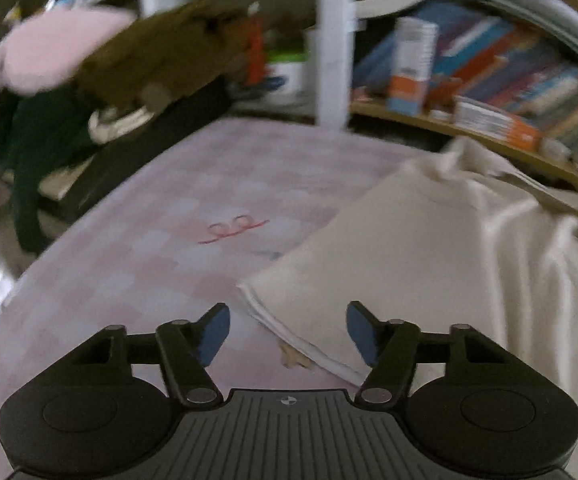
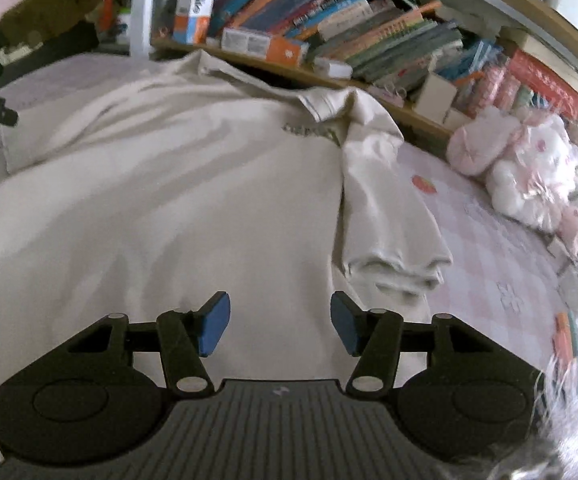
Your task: Fold clothes
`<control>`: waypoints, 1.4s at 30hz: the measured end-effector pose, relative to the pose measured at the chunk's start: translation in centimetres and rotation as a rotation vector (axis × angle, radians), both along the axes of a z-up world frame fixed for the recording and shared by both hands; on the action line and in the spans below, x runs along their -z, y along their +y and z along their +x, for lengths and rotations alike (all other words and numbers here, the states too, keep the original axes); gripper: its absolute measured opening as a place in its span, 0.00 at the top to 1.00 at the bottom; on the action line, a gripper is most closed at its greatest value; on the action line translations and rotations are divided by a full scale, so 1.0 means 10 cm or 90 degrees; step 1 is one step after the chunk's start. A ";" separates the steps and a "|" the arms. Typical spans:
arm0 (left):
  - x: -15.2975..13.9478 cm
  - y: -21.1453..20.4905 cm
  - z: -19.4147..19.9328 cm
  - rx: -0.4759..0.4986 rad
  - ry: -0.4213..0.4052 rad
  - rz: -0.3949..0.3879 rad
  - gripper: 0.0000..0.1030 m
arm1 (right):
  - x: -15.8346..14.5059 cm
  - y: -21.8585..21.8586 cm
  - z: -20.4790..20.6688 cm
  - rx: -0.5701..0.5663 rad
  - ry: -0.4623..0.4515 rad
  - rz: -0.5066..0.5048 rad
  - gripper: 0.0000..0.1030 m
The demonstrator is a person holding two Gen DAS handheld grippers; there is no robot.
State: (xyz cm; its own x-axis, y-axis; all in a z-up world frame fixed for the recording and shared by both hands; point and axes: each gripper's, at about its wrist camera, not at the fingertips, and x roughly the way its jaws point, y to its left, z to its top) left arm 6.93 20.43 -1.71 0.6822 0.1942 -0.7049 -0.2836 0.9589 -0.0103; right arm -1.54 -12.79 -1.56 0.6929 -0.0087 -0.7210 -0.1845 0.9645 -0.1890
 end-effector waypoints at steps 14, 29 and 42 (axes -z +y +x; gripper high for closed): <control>-0.09 0.84 0.76 -0.042 -0.060 -0.021 0.93 | 0.05 -0.02 -0.07 0.068 0.065 0.026 0.52; -0.09 1.42 1.49 -0.040 -0.051 0.086 0.83 | 0.05 0.53 -0.08 0.061 0.098 0.039 0.51; -0.05 0.61 -0.56 0.139 -0.031 0.033 0.46 | -0.12 -0.07 -0.27 0.092 0.067 0.020 0.47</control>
